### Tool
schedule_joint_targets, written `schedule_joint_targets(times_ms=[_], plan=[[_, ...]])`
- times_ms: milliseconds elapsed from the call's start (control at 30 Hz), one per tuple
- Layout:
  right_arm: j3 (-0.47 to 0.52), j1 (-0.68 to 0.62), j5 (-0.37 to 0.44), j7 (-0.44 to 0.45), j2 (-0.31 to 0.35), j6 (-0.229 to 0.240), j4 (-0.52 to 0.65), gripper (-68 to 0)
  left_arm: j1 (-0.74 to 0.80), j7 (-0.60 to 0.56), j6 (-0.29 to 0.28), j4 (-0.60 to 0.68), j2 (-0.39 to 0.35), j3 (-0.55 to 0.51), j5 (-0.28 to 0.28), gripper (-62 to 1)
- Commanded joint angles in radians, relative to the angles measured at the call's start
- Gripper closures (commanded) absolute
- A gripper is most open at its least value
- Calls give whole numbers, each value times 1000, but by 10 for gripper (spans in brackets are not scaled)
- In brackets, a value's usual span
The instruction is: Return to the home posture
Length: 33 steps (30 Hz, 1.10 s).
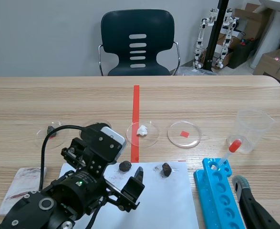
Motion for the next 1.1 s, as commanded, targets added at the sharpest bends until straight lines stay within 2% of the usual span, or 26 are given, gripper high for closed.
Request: schedule_joint_targets(times_ms=[0,167,333,433,567,933,1067], plan=[[6,6,10,14,0,-3,14,-679,31,-23,1,60,-7,-19,2,-602],[6,6,10,14,0,-3,14,-679,143,-87,-2,193,-14,-69,28,-602],[6,6,10,14,0,-3,14,-679,242,-139,-6,292,-35,-104,31,-602],[6,6,10,14,0,-3,14,-679,296,-143,-29,344,-49,-126,32,-602],[6,6,10,14,0,-3,14,-679,369,-177,-61,400,-70,-160,31,-602],[6,6,10,14,0,-3,14,-679,602,-352,-72,534,-70,-290,32,-602],[6,6,10,14,0,-3,14,-679,674,-399,-72,567,-70,-310,70,-602]])
